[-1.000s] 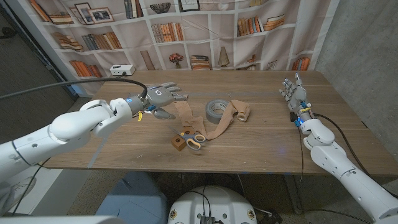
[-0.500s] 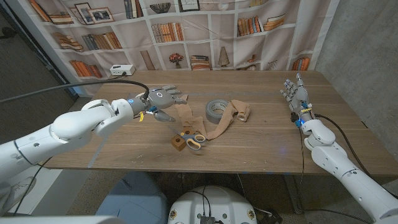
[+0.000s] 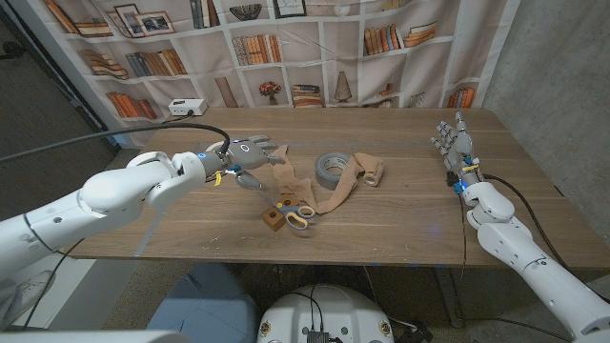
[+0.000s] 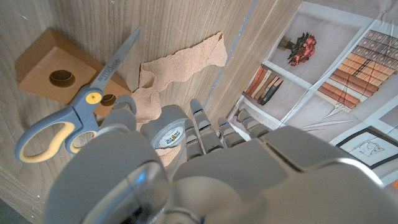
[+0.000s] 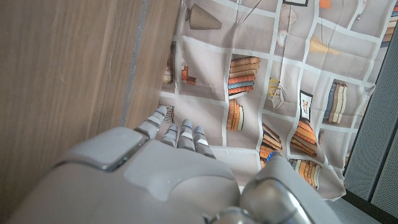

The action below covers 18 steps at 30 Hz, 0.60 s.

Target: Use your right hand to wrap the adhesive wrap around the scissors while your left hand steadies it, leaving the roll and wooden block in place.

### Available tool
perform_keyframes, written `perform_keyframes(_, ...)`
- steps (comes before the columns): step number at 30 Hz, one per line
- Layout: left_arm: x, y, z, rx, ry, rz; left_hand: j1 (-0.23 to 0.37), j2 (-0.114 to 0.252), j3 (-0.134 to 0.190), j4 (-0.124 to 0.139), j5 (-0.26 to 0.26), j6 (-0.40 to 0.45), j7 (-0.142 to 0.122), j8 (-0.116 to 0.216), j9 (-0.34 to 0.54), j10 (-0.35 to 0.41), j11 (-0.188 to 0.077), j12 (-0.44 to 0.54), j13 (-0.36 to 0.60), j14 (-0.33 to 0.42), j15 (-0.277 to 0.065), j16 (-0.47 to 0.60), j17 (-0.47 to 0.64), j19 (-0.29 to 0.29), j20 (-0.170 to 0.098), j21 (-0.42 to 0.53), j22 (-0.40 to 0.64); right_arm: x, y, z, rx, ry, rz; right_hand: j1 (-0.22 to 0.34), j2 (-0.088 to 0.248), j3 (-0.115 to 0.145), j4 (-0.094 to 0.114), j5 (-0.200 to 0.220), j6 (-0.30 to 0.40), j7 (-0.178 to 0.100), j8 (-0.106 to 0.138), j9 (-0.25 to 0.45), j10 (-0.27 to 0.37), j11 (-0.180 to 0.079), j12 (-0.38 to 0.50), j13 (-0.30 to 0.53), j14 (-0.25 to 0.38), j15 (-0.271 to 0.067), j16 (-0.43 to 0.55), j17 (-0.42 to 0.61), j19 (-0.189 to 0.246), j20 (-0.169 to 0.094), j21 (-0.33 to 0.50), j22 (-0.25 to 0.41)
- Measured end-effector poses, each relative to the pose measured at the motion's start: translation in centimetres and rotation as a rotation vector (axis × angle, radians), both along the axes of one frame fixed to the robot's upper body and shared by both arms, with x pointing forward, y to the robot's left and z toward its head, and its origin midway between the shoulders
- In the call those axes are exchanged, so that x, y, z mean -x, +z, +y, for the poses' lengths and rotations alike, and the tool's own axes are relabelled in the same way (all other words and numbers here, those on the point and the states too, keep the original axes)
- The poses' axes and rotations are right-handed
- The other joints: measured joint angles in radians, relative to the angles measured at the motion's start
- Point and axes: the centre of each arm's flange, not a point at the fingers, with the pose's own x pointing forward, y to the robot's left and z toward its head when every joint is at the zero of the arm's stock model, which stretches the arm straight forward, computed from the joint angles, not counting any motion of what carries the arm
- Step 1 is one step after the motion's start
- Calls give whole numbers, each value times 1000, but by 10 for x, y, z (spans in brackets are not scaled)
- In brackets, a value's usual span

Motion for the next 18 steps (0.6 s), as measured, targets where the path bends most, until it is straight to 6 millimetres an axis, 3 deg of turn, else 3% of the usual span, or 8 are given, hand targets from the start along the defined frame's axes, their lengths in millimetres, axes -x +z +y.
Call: perform_keyframes(18, 4, 3, -3, -74, -2, 21, 17, -17, -5, -6, 8, -27, 3, -7, 0, 5, -6, 0, 5, -3, -4, 0, 0, -5, -6, 0, 0, -2, 4, -5, -14, -1, -21, 4, 4, 0, 0, 0, 1, -1, 0, 0, 0, 0, 0, 0, 0, 0, 0, 0, 0, 0, 0, 0)
